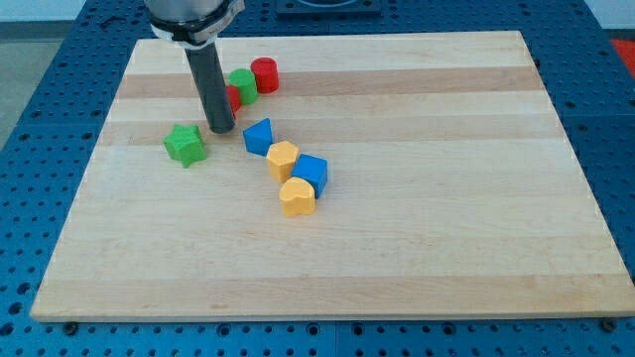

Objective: Slide the green star closer to the red star

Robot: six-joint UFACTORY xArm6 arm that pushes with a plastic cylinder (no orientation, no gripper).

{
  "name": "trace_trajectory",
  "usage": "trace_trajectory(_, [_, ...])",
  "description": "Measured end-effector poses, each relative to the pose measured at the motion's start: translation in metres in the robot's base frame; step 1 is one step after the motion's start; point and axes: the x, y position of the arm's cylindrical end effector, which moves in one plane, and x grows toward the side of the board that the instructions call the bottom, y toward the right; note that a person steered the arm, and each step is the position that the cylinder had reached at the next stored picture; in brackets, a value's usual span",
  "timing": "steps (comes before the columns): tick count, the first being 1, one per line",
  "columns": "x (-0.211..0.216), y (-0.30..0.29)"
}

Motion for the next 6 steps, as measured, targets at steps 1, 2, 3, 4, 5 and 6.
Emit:
trace_trajectory(1, [0.024,0.000])
trace_trajectory(2, [0.044,-0.001])
trace_trajectory(3, [0.058,-0.016])
trace_trajectory(4, [0.059,-0.055])
trace_trajectory(5, [0.036,-0.081])
trace_trajectory(6, [-0.003,-0.082])
